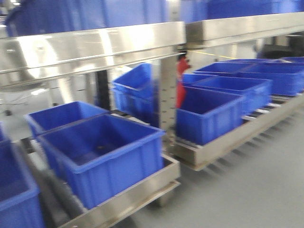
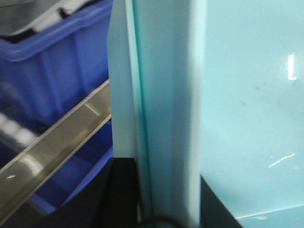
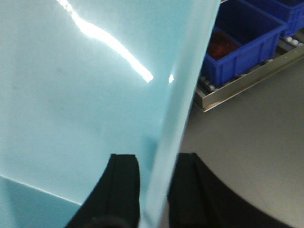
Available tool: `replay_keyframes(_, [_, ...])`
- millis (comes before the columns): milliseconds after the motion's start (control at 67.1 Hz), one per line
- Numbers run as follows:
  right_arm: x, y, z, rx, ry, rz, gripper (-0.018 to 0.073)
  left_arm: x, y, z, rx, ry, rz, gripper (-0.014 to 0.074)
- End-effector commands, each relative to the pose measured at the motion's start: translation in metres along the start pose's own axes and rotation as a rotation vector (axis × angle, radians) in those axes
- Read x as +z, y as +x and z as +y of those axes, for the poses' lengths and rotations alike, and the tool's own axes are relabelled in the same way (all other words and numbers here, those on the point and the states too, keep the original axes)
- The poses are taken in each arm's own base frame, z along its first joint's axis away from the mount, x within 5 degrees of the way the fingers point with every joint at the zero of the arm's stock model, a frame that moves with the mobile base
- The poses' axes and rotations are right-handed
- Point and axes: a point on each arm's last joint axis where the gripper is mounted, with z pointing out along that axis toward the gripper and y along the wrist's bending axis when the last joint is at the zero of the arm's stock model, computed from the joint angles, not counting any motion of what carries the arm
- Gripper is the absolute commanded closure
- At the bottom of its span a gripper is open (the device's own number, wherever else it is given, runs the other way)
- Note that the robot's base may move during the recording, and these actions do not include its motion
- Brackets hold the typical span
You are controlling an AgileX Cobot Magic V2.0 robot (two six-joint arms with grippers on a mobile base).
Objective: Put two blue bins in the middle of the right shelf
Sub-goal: 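Turn the base away from the shelf still holding the teal bin, then drive along the aisle carrying the teal bin in both grippers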
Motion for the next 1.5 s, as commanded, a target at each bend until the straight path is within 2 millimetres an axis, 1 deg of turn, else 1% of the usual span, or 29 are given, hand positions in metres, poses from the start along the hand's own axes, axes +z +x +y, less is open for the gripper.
replay_keyframes(0, [-0.0068, -0.0067, -0.0002, -0.012, 0.002, -0.066, 0.0713, -0.019, -0.0207, -0.0086, -0.059, 0.084, -0.188, 0.0707])
replay_keyframes(1490, [-0.0068, -0.0067, -0.0002, -0.012, 0.002, -0.066, 0.0713, -0.019, -0.0207, -0.0086, -0.059, 0.084, -0.188, 0.0707])
